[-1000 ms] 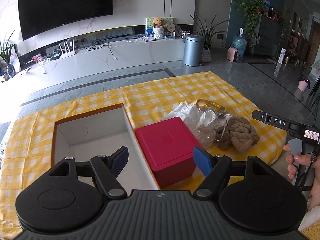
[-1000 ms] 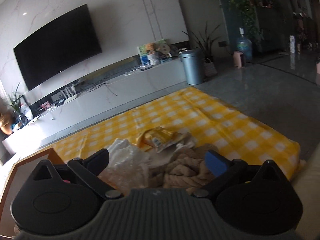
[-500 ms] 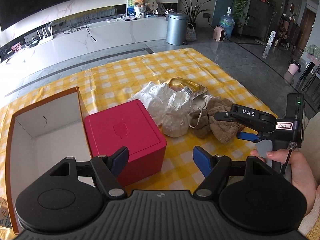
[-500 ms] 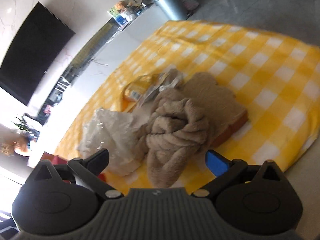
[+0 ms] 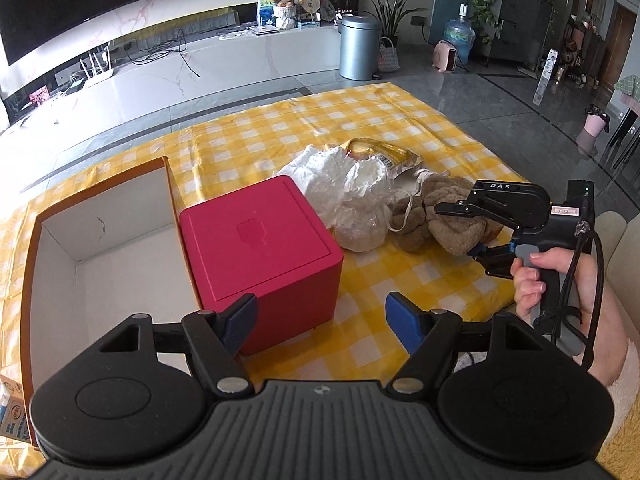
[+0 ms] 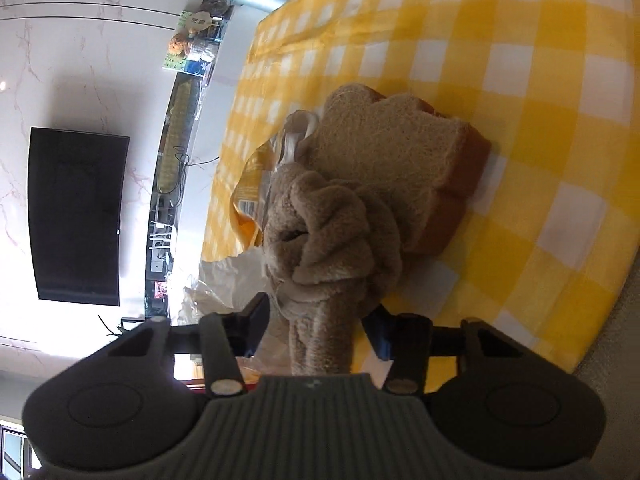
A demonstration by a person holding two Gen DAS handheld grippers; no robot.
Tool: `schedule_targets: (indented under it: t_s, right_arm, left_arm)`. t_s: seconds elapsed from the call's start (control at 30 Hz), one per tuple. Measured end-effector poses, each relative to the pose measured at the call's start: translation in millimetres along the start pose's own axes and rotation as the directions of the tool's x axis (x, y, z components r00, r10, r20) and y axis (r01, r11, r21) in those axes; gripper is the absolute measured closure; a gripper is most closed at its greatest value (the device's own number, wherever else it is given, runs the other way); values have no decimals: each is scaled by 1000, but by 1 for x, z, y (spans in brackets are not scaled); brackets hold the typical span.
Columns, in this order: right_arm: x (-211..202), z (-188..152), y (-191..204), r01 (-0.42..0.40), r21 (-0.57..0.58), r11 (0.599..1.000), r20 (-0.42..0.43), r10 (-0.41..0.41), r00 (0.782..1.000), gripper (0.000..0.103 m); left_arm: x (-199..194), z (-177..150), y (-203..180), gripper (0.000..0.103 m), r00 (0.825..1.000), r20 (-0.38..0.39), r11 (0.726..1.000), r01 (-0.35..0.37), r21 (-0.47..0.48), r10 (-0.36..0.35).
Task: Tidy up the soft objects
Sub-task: 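Move the right tool back to the pile and grasp the brown fluffy towel, then lift the brown towel with the right tool while the left tool grasps the coir mat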
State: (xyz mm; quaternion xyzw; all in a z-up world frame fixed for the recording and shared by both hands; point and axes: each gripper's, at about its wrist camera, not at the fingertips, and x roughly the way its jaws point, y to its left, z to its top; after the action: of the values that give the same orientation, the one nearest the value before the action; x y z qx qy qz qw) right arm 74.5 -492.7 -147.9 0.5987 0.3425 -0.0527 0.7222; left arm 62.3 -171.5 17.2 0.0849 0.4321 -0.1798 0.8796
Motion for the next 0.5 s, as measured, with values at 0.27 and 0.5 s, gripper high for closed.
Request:
schedule_targets:
  t_s: [0.27,0.5]
  right_arm:
    - [-25,-10,17,-140,-108,984,22,143,990,82]
    - [-56,-12,31,-207,-237,949,103,237,966,92]
  left_arm:
    - [-10,-5,5,17,999,-8,999,-39,26,39]
    - [-7,5,-5,17,1000,12,996,-17,85,16]
